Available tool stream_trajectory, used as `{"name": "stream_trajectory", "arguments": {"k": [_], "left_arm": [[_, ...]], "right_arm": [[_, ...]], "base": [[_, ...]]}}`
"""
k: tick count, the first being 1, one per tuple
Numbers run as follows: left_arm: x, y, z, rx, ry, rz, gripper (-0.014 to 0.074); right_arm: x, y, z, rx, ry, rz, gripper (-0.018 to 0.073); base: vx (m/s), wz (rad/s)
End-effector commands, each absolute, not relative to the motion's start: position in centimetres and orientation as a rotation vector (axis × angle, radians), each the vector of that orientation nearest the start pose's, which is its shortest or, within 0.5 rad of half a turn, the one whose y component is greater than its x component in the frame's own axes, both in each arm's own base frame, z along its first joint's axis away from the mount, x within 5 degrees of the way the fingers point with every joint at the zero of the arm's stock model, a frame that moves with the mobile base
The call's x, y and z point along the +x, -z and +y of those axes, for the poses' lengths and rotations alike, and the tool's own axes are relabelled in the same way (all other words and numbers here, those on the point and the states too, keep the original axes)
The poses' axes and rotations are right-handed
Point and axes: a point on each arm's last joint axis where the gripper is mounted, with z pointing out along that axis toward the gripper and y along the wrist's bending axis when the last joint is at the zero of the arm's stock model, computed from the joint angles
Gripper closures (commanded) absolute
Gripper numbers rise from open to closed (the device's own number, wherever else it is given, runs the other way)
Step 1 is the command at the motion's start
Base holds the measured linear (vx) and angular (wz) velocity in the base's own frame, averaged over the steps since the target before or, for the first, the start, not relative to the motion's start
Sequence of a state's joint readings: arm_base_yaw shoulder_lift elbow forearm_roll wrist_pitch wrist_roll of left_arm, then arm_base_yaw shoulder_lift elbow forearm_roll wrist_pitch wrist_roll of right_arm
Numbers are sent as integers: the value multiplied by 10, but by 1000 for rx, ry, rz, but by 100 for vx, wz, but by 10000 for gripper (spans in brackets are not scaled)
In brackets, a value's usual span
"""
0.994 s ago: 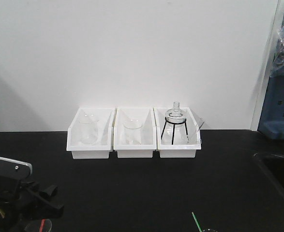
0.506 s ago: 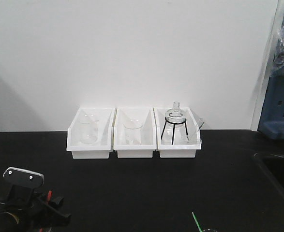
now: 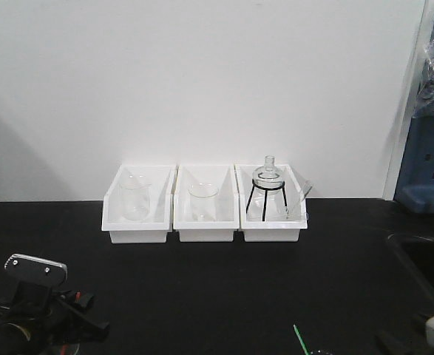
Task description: Sort red and green spoons into left cabinet
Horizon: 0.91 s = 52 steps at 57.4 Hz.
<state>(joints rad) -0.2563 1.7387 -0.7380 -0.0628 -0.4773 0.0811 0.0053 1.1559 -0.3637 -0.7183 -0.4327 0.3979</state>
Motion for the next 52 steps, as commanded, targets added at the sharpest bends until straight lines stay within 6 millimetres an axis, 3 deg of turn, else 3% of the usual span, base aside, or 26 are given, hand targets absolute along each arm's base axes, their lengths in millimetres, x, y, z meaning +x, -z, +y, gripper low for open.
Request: {"name": "stream_trajectory", "arguments": {"k": [1,10,18,26,36,52], "left_arm": [[334,-200,-86,236,136,1840,368],[334,-200,-86,236,136,1840,433],[334,-200,-86,236,136,1840,443],[334,-200,-86,236,136,1840,443],[334,-200,-86,236,136,1840,443],[334,-200,-86,236,136,1840,443]], "right_arm": [[226,-240,39,-531,-221,1730,127],[247,-234,51,-594,-393,1742,127],[259,-228,75,-723,-433,1759,126],[269,-217,98,-802,-383,1848,112],[288,-206,113,-868,-313,1901,106],[314,-196,118,-870,-285,1931,106]], "base": [[0,0],[0,0],[0,0],[0,0],[0,0],[0,0]]}}
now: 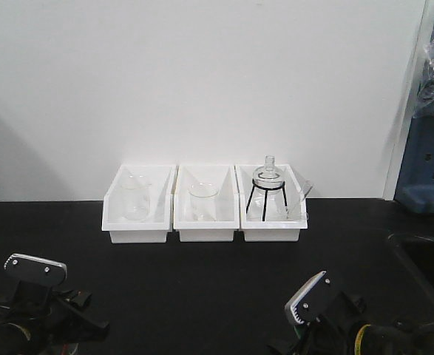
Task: Sort red and green spoons into left cabinet
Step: 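Lower the right gripper onto the green spoon handle and close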
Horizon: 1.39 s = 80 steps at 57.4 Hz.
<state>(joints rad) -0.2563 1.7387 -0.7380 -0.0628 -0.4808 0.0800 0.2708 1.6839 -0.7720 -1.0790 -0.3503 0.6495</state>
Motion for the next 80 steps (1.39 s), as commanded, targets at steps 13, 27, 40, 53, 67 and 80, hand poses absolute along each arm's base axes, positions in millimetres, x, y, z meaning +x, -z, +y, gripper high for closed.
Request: {"name": "stream_trajectory", "arguments": {"k": [13,27,40,53,67,80], "left_arm": [[334,-200,-86,236,136,1840,443],[334,-200,-86,236,136,1840,443],[333,-197,-86,238,135,1853,443],[333,-201,-86,235,136,1831,443],[325,-226,-84,226,143,1772,443],[301,-275,-78,215,158,1693,491]], "right_arm": [[320,-178,115,-868,-233,2023,107],[320,-176,115,-869,-234,2029,213],[319,-180,121,-881,-312,1967,449],[318,-185,119,-871,-303,1958,571],[313,-214,116,-816,-281,1901,568],[300,-259,111,-581,-388,1831,568]], "base": [[0,0],[0,0],[0,0],[0,0],[0,0],[0,0]]}}
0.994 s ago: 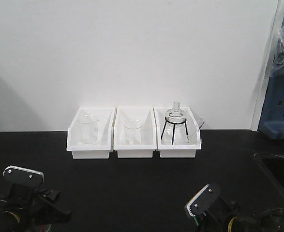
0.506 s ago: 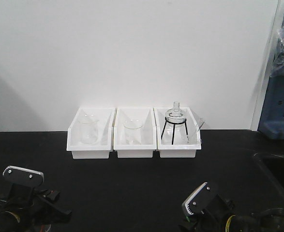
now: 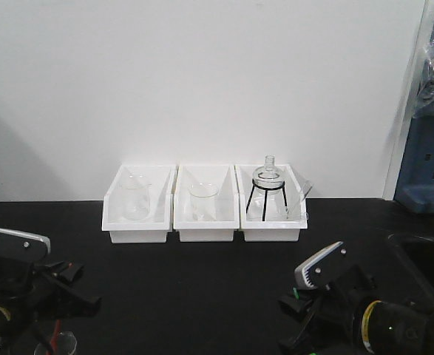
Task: Sort red and green spoons into left cabinet
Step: 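Lower the right gripper onto the green spoon handle and close, then lift both spoons out of the beakers with both grippers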
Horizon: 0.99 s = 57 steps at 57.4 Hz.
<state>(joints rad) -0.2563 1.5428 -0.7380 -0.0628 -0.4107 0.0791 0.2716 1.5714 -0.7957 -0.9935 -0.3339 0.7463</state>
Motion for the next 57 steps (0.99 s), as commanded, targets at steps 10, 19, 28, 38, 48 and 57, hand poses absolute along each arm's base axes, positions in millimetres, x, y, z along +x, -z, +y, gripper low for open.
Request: {"name": "stream_trajectory", "arguments": {"k": [10,19,28,38,48,57], "left_arm": [[269,-326,-69,195,173,1551,562],[235,-360,-61,187,184,1477,605],[204,-375,-53,196,188,1486,603],[173,-356,-45,183,200,1485,603],[147,-334,-37,178,197,1448,603],[136,-330,-35,175,197,1430,603]], "right_arm": [[278,-286,104,-550,-387,1751,565],[248,-310,93,-521,-351,1682,565],[223,-323,81,-470,-307,1658,565],[209,-329,73,-440,-256,1653,565],[209,-329,71,-432,-244,1660,565],[209,-329,71,-433,-245,1659,565]], "base": [[0,0],[0,0],[0,0],[0,0],[0,0],[0,0]]}}
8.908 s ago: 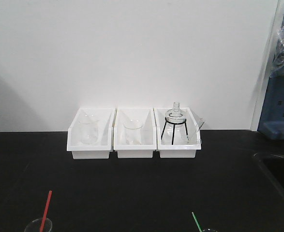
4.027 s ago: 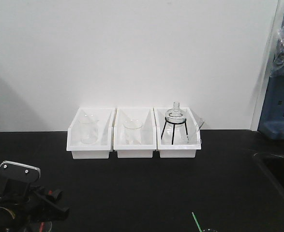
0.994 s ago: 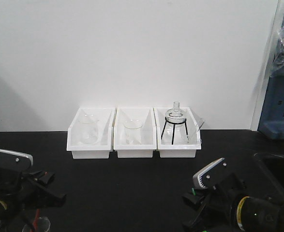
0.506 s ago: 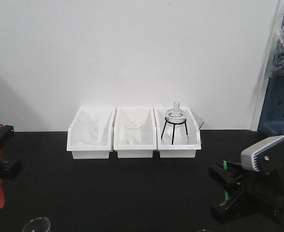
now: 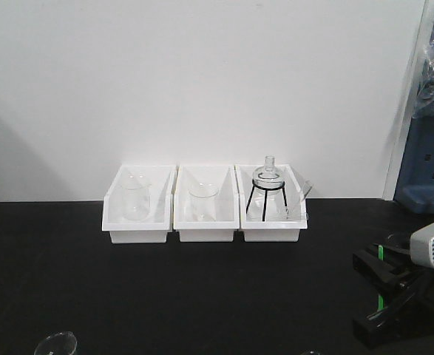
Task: Sort red and green spoons into left cabinet
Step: 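Lift both spoons out of the beakers with both grippers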
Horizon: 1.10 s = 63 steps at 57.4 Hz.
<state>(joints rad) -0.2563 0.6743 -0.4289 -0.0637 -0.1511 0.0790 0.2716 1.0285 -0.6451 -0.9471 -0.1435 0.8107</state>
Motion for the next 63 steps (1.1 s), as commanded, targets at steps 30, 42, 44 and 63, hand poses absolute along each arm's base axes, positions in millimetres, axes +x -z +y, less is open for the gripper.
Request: {"name": "stream_trajectory", "arguments": {"k": [30,42,44,63], "left_arm": [[135,-331,-34,175,198,1425,603],[135,-331,-34,175,198,1425,603],[135,-331,-34,175,198,1425,603],[135,-331,-34,175,198,1425,603]], "right_arm": [[209,-329,71,-433,-246,1658,565],[209,-329,71,-433,-246,1658,565],[209,-329,71,-433,-246,1658,565],[209,-329,71,-433,-246,1658,565]], "base": [[0,0],[0,0],[0,0],[-3,2]]}}
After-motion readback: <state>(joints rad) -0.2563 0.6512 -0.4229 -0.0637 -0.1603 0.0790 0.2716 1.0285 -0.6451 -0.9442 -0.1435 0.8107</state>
